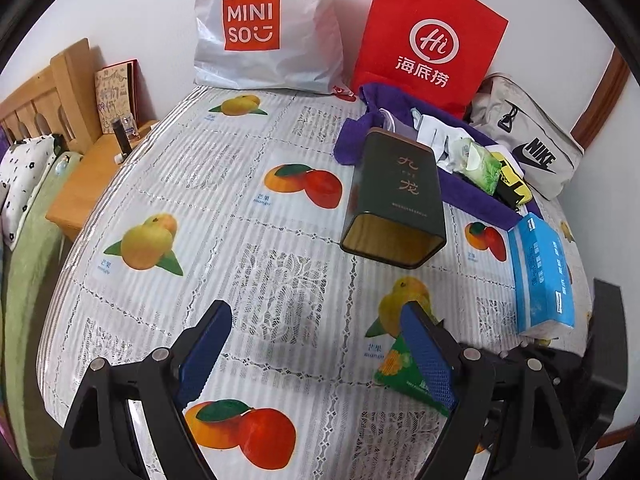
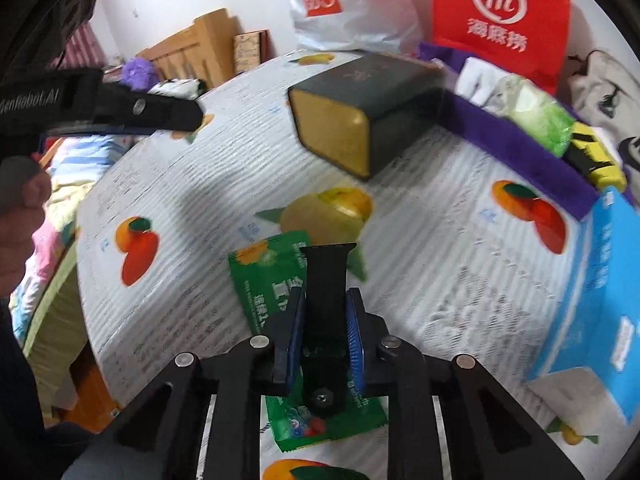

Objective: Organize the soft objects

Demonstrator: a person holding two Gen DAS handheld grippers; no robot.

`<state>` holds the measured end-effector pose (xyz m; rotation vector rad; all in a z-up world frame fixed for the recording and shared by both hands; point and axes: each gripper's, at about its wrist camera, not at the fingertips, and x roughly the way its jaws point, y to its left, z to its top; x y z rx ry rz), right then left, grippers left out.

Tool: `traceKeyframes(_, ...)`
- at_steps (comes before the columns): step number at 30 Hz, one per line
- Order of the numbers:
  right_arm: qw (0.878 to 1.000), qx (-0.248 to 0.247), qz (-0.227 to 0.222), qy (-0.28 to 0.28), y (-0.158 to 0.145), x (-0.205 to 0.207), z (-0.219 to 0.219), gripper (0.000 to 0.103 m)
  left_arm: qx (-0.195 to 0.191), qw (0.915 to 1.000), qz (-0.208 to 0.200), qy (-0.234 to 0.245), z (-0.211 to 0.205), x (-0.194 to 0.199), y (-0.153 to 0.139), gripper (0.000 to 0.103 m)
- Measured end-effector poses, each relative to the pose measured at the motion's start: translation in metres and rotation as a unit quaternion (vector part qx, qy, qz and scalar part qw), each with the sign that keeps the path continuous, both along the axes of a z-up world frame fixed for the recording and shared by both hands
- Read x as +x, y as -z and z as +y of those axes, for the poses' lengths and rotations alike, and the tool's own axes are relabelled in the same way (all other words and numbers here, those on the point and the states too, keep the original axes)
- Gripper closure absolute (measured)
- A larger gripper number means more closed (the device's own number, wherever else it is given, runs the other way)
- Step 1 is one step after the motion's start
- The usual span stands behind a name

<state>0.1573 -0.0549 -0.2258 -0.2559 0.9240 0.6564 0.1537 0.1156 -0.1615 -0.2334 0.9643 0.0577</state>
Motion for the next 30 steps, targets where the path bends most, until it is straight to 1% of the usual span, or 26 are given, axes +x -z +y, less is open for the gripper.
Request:
traceKeyframes(2,1.000,0.000,-0.003,0.009,-0.004,0.001,-0.004,0.083,-0.004,1.0000,0.000,0.001,0.000,0.000,0.002,0.018)
traceKeyframes(6,1.000,-0.005,0.017,0.020,0.001,0.005,-0.011,0.082,-0.011,0.9998,0.006,0.013,-0.005,0.002,0.007,0.018)
traceKeyframes(8,0.999,0.002,0.026,0.023,0.003,0.007,-0.013,0.081,-0.010,0.9998,0.006,0.018,-0.008,0.002,0.007,0.018)
traceKeyframes(10,0.999,0.003,0.031,0.020,0.006,0.009,-0.012,0.078,-0.010,0.9997,0.006,0.020,-0.009,0.003,0.009,0.018)
traceKeyframes(11,0.999,0.002,0.027,0.017,0.006,0.008,-0.011,0.078,-0.010,0.9997,0.008,0.019,-0.010,0.004,0.010,0.018)
traceKeyframes(12,1.000,0.000,0.025,0.014,0.007,0.008,-0.010,0.078,-0.009,0.9997,0.010,0.018,-0.010,0.004,0.011,0.018)
traceKeyframes(14,1.000,0.003,0.024,0.015,0.007,0.009,-0.010,0.082,-0.011,0.9997,0.012,0.018,-0.010,0.004,0.012,0.018)
traceKeyframes(18,0.999,0.024,0.039,0.028,0.003,0.014,-0.018,0.083,-0.007,0.9996,0.015,0.023,-0.013,0.002,0.014,0.018)
traceKeyframes(22,0.998,0.025,0.015,0.054,-0.014,0.010,-0.035,0.083,-0.009,0.9992,0.023,0.033,-0.021,-0.001,0.018,0.018)
traceKeyframes(26,0.997,0.026,-0.005,0.078,-0.029,0.001,-0.055,0.082,-0.023,0.9975,0.035,0.056,-0.037,-0.009,0.022,0.018)
traceKeyframes(30,0.995,0.030,-0.022,0.098,-0.040,-0.011,-0.075,0.083,-0.017,0.9959,0.044,0.077,-0.058,-0.020,0.025,0.018)
